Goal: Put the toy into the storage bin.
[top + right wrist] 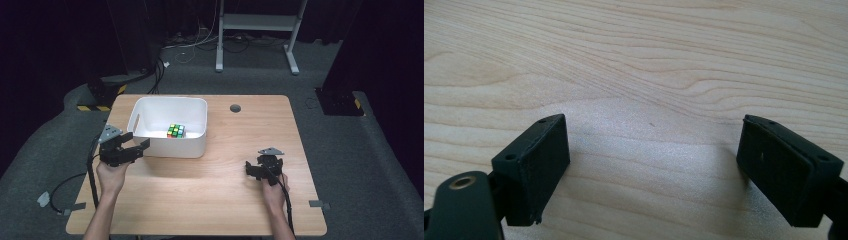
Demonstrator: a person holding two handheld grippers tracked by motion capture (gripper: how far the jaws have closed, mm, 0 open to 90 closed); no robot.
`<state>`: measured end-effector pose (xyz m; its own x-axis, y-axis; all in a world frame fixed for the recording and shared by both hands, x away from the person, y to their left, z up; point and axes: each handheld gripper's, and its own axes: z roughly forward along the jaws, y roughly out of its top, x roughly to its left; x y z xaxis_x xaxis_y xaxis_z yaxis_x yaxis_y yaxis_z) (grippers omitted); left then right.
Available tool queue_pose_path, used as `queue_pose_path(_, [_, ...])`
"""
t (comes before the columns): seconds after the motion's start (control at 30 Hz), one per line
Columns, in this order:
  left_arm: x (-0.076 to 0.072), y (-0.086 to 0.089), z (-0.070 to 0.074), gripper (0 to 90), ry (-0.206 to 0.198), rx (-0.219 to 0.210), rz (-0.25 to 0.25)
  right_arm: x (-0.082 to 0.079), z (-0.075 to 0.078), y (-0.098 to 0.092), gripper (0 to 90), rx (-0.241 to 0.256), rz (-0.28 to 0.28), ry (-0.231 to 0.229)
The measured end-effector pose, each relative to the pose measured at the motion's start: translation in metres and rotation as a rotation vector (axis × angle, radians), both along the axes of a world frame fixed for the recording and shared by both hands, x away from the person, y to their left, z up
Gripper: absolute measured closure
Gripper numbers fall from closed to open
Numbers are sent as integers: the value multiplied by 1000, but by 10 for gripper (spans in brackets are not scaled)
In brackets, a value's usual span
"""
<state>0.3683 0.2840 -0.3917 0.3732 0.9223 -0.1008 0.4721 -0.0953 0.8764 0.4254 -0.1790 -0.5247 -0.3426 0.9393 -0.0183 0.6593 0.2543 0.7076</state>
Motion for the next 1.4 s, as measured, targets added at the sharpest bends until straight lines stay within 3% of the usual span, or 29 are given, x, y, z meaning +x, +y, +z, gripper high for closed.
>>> queue_pose_path(0.7, [-12, 7, -12, 268, 11, -27, 9, 0, 0, 0, 137, 1, -1, 0])
queue_pose_path(1.4, [-23, 10, -18, 269, 5, -26, 16, 0, 0, 0, 137, 2, -3, 1])
